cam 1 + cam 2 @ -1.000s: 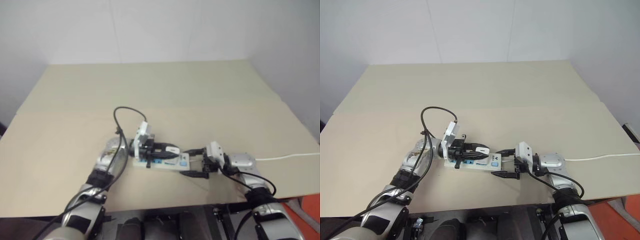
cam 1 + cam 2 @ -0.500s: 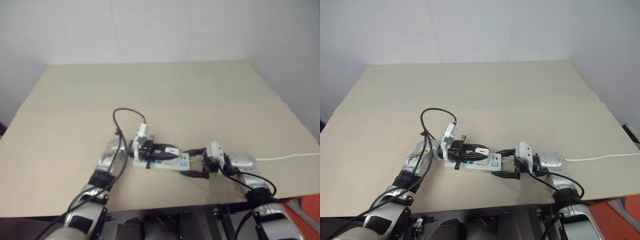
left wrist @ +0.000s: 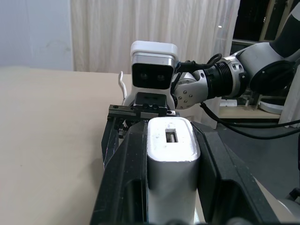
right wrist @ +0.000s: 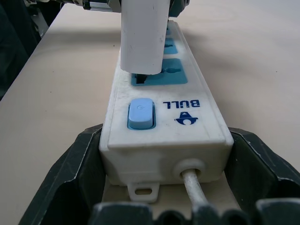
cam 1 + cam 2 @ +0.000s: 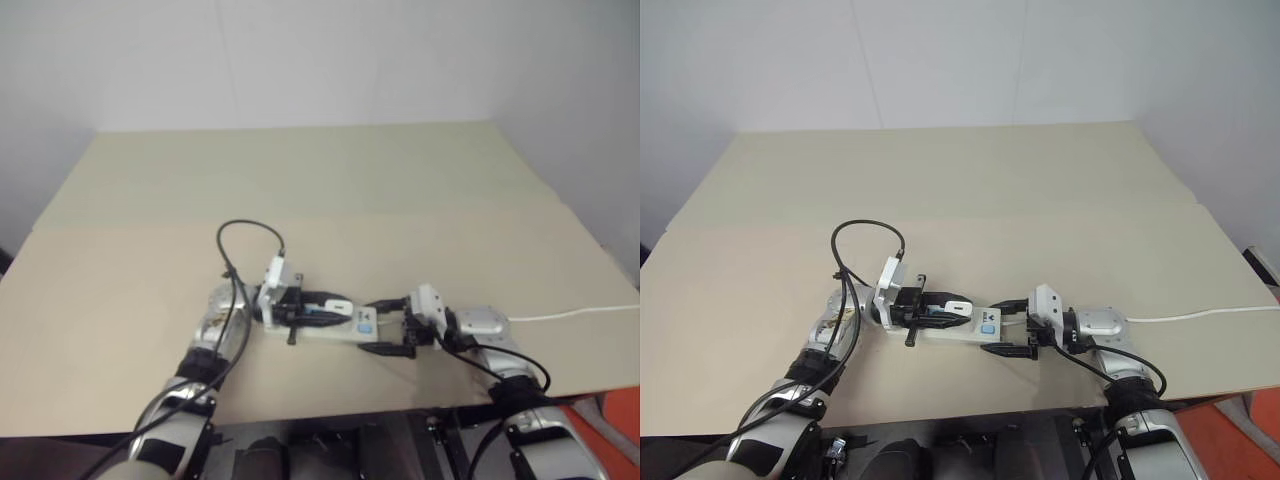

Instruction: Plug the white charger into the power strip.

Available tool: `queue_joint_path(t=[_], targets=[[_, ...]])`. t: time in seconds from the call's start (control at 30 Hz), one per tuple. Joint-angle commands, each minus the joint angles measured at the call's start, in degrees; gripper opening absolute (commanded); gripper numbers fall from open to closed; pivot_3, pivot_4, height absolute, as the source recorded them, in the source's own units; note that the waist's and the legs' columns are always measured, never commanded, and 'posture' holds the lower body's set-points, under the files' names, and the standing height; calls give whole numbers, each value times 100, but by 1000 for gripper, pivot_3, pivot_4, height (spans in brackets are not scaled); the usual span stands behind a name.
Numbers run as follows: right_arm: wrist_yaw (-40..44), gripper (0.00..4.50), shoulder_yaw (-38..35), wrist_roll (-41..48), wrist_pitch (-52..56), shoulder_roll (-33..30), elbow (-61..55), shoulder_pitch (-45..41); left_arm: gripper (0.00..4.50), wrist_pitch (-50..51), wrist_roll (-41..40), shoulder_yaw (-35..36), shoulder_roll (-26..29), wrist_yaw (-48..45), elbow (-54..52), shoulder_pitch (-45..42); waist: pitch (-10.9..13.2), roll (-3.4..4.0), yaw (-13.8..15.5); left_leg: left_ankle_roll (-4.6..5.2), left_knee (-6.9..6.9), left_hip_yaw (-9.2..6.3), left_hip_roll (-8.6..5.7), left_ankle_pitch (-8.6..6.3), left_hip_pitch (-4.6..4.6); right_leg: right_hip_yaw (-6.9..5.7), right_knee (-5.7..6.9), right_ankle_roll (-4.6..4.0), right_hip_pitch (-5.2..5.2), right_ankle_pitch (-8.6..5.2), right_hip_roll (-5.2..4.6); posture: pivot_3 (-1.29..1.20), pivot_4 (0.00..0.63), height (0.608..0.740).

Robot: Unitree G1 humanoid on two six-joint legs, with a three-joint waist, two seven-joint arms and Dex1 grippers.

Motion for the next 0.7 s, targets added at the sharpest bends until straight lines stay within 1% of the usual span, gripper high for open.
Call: queue_joint_path(t=[0.03, 0.1, 0.2, 0.23, 0.37, 0.53, 0.7], targets=[[140, 3447, 237, -219, 27, -9, 84, 228, 1022, -255, 324, 56, 205, -52, 596, 112, -7, 4, 2, 0, 0, 0, 0, 0, 2, 0, 0, 0, 2, 0, 0, 0, 150, 740], [130, 3447, 230, -211, 25, -8, 79, 235, 1022, -433, 457, -16, 273, -121, 771, 142, -13, 8, 2, 1, -2, 2, 0, -1, 12, 0, -3, 0, 12, 0, 1, 0, 150, 740], [120, 3447, 240, -232, 16, -14, 69, 238, 1022, -699, 651, -124, 356, -200, 982, 177, -25, 4, 1, 4, -30, 5, 3, -3, 67, -1, -27, -3, 75, -4, 2, 0, 150, 740], [117, 3447, 240, -235, 20, -13, 65, 239, 1022, -749, 680, -137, 367, -203, 1042, 178, -41, 5, 1, 4, -46, 9, 3, -4, 77, -1, -36, -3, 80, -4, 2, 0, 150, 740], [115, 3447, 243, -254, 11, -13, 65, 239, 1022, -826, 761, -178, 388, -94, 1210, 156, -106, 21, 0, 4, -77, 10, 8, -4, 82, -1, -58, -6, 80, -3, 8, 0, 150, 740], [120, 3447, 257, -279, -14, -12, 91, 221, 1022, -910, 927, -302, 444, 37, 1411, 127, -139, 18, 11, 4, -78, 10, 14, -4, 83, -2, -63, -11, 82, 1, 14, 0, 150, 740], [118, 3447, 270, -307, -43, -12, 130, 197, 1022, -653, 896, -357, 480, 65, 1404, 92, -151, 17, 14, 4, -79, 9, 15, -4, 85, -3, -69, -12, 87, 1, 15, 0, 150, 740]])
